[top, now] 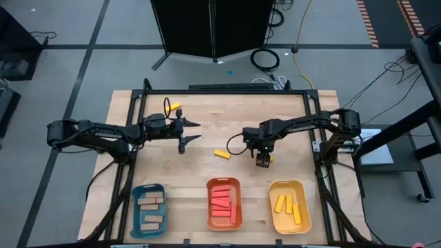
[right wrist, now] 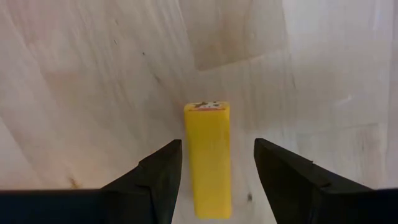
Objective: Sort blocks
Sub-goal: Put the bottom right yellow block into the yellow bin
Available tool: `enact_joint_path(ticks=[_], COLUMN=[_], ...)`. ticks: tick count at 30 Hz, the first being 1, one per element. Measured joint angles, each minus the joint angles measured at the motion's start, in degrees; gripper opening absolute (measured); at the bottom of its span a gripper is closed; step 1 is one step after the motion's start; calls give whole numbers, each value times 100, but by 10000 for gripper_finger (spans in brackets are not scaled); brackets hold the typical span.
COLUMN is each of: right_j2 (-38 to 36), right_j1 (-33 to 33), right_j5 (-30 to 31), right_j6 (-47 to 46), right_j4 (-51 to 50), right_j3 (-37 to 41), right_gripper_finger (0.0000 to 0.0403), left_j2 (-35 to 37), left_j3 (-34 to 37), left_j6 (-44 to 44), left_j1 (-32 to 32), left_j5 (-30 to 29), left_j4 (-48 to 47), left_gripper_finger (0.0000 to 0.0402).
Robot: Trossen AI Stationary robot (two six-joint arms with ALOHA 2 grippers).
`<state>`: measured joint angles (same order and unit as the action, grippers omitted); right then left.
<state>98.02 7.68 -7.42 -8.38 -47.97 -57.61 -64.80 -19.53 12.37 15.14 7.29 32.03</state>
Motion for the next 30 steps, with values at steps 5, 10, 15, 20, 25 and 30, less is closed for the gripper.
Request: enact_joint_path(ticks=[5, 10, 15, 20, 25, 30], right_j2=[-2, -2, -1, -2, -6, -11], right_j1=[-15, -211, -438, -602, -664, -664], right_j5=[37, 194, 614, 606, 601, 571], right_j6=[14, -11, -203, -430, -680, -889], right_j4=[34, 142, 159, 173, 171, 155], right_j3=[87, 293, 315, 315, 309, 288], right_gripper_finger=[194, 194, 191, 149, 90, 69], left_j2=[0, -1, -2, 0, -2, -2], left_j3=[0, 0, 0, 0, 0, 0], left_j6=[1, 3, 3, 5, 5, 5], left_j1=[0, 0, 0, 0, 0, 0], left_j5=[0, -2, -2, -2, -2, -2], left_j4=[0, -7, -7, -7, -4, -4], left_gripper_finger=[210, 210, 210, 210, 210, 210])
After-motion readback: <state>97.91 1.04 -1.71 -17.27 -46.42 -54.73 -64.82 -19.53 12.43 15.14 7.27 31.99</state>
